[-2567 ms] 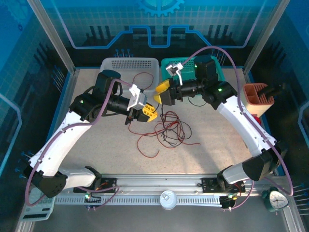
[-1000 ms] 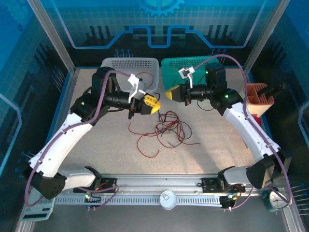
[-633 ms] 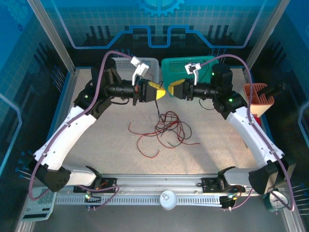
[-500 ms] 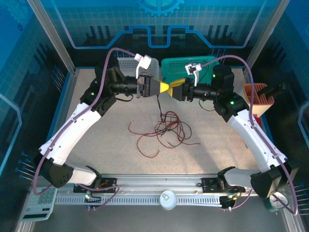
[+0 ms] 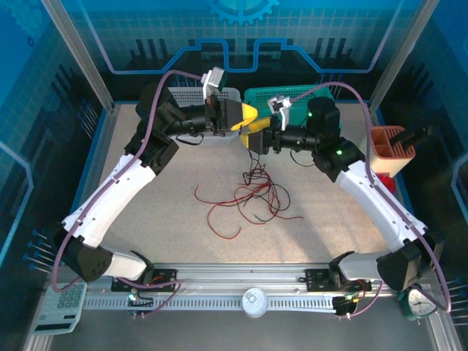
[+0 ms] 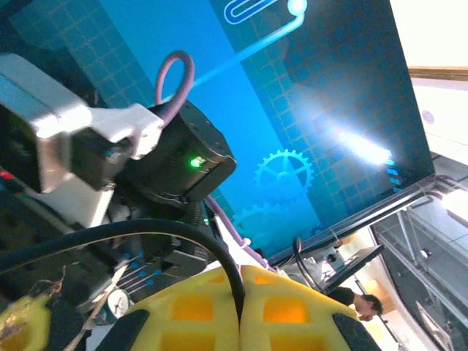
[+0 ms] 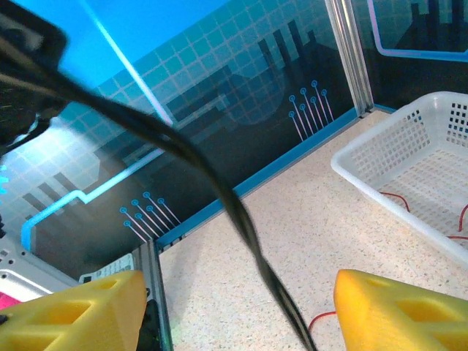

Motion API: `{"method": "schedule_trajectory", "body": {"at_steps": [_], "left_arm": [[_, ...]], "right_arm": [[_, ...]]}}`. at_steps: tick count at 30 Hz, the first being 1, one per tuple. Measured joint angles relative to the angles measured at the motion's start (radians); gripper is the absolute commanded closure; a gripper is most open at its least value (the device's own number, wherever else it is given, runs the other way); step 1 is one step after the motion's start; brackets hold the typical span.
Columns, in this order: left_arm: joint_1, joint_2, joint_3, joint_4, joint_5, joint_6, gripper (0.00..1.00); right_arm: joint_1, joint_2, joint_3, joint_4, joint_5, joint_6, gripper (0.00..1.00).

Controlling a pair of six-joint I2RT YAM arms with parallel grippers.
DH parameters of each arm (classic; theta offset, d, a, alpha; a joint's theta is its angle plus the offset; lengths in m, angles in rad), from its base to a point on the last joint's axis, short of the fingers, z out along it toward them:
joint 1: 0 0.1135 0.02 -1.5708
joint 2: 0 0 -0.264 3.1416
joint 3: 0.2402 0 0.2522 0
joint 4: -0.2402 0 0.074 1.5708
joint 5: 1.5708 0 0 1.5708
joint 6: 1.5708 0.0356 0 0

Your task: Untangle the cables

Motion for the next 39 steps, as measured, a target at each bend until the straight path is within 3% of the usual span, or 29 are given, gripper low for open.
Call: {"method": "schedule_trajectory", "body": {"at_steps": [8, 10, 14, 16, 17, 18, 19, 29, 34, 39], "left_arm": [[-0.004, 0.002, 0.002, 0.029, 0.000, -0.035, 1.00], [-0.004, 0.005, 0.002, 0.032, 0.000, -0.039, 1.00], [-0.004, 0.020, 0.004, 0.033, 0.000, -0.049, 0.97], [-0.004, 0.036, 0.013, 0.034, 0.001, -0.049, 0.71], [-0.004, 0.048, 0.024, 0.034, 0.001, -0.049, 0.51], [-0.004, 0.061, 0.039, 0.032, 0.002, -0.049, 0.07], [-0.004, 0.071, 0.053, 0.032, 0.002, -0.048, 0.01], [0.033, 0.100, 0.280, -0.105, 0.018, 0.093, 0.01], [0.122, -0.002, 0.265, -0.242, -0.038, 0.237, 0.01], [0.169, -0.153, 0.106, -0.307, -0.142, 0.381, 0.01]], "right_arm": [[0.022, 0.093, 0.075, 0.053, 0.028, 0.023, 0.34], [0.024, 0.113, 0.084, 0.084, 0.028, 0.040, 0.46], [0.026, 0.145, 0.088, 0.144, 0.021, 0.097, 0.95], [0.027, 0.152, 0.088, 0.175, 0.017, 0.130, 1.00], [0.028, 0.154, 0.088, 0.189, 0.014, 0.146, 1.00], [0.030, 0.155, 0.088, 0.202, 0.011, 0.159, 1.00], [0.030, 0.156, 0.088, 0.216, 0.005, 0.170, 1.00], [0.030, 0.155, 0.037, 0.262, -0.005, 0.203, 1.00], [0.024, 0.119, -0.013, 0.245, -0.016, 0.202, 1.00], [0.014, 0.064, -0.019, 0.242, -0.071, 0.200, 1.00]]}}
